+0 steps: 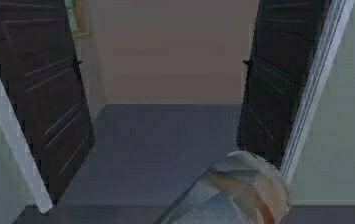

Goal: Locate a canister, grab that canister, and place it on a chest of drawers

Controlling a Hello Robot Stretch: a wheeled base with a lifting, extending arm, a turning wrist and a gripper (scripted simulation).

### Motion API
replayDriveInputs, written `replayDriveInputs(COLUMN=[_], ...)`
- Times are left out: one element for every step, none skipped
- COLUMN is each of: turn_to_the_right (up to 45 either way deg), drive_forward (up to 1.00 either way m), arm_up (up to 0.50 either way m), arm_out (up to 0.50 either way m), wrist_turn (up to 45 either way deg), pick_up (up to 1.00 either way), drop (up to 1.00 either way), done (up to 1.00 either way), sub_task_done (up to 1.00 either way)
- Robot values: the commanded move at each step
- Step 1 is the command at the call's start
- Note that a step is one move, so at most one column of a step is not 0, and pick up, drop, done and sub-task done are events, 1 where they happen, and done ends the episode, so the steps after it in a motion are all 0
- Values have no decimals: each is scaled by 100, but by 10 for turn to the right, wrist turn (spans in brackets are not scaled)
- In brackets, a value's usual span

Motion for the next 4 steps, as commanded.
replayDriveInputs(turn_to_the_right=[0, 30, 0, 30], drive_forward=[100, 0, 100, 0], arm_up=[0, 0, 0, 0], arm_out=[0, 0, 0, 0], wrist_turn=[0, 0, 0, 0], pick_up=[0, 0, 0, 0], drop=[0, 0, 0, 0], done=[0, 0, 0, 0], sub_task_done=[0, 0, 0, 0])
